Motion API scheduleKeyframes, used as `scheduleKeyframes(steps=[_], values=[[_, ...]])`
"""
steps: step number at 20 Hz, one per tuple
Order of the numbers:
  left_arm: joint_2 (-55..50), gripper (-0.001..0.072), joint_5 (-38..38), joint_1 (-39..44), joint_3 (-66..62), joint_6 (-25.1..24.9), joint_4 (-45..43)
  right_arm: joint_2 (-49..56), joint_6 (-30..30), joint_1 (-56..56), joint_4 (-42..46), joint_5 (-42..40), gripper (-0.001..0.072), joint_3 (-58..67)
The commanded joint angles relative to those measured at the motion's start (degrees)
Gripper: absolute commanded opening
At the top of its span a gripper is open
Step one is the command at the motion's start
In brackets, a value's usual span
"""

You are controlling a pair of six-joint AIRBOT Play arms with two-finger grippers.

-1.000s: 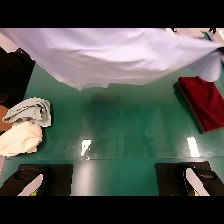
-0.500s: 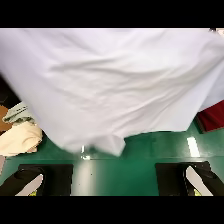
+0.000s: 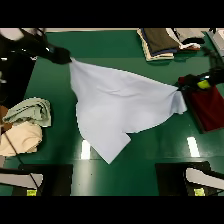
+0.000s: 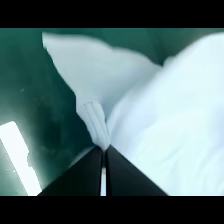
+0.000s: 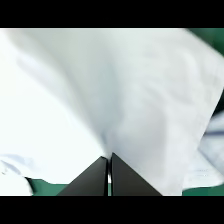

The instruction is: Fold the shirts.

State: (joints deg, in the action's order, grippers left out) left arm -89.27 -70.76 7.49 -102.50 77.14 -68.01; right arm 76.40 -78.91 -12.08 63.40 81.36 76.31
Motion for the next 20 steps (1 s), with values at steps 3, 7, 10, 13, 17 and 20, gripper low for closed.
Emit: scheduleKeyframes(steps=[3,7,10,13,17,20], values=[[-5.05,0.0025,0.90,-0.02,0.37,0.85,-2.32,11.06,-0.17,3.89,0.85,-3.34,0.0016,10.19],[-1.20,0.0024,1.36,-0.02,0.20,3.02,-3.78,7.98,1.33,5.25,1.29,-1.07,0.0016,16.68],[7.67,0.0024,1.66,-0.02,-1.20,2.95,-4.31,-0.24,1.90,5.27,1.16,0.22,0.0017,18.56],[20.46,0.0024,1.75,-0.02,-2.14,2.91,-4.26,-10.05,2.01,5.20,1.29,2.10,0.0017,19.34],[37.38,0.0024,1.79,-0.02,-2.14,3.04,-3.91,-21.05,2.01,5.20,1.33,2.45,0.0017,19.37],[46.64,0.0023,1.97,-0.02,-2.14,5.97,-3.78,-26.80,1.70,5.20,1.33,4.42,0.0017,19.34]])
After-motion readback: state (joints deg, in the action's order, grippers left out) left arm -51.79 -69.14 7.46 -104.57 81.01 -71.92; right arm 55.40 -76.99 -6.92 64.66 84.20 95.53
